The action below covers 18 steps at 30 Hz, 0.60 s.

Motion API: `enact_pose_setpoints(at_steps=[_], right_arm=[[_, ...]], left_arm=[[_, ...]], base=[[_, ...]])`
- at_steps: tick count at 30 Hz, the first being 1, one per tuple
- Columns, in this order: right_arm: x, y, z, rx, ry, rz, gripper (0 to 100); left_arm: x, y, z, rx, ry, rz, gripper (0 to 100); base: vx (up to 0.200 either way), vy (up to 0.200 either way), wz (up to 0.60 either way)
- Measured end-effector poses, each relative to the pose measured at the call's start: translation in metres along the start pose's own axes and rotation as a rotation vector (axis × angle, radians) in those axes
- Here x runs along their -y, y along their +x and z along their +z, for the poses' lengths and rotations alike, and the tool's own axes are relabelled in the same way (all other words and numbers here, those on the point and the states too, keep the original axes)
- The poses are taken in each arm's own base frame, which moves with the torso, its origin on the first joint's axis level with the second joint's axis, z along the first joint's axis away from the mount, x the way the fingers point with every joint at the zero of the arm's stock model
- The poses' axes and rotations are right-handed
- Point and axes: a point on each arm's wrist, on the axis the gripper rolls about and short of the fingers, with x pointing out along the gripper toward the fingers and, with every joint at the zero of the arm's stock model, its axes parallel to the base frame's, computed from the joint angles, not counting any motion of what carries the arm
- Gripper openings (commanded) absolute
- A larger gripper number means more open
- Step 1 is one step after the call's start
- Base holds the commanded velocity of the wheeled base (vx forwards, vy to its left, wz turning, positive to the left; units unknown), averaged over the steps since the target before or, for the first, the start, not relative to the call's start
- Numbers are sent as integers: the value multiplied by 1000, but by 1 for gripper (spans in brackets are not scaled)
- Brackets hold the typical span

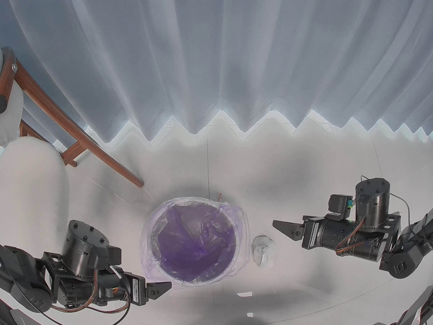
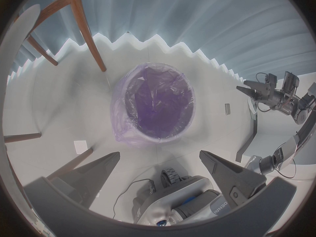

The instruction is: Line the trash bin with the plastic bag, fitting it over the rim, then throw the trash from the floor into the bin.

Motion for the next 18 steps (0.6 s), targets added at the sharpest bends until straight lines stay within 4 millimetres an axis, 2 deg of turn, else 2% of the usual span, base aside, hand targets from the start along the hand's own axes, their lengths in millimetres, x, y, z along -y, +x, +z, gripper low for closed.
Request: enact_pose_setpoints(at_steps=[4, 9, 14, 18], right_arm=[[1, 17, -12, -38, -6, -10, 100], [-6, 44, -28, -69, -34, -61, 100], [-18, 72, -33, -57, -75, -91, 100], [-24, 90, -35, -61, -145, -107, 100]], left_arm=[[3, 5, 3, 29, 5, -12, 100], [6, -1, 10, 115, 4, -49, 100], [3, -11, 17, 198, 29, -65, 100], [-4, -16, 14, 210, 79, -73, 100]], base=[[0, 0, 0], [0, 0, 0], [0, 0, 0], [0, 0, 0]])
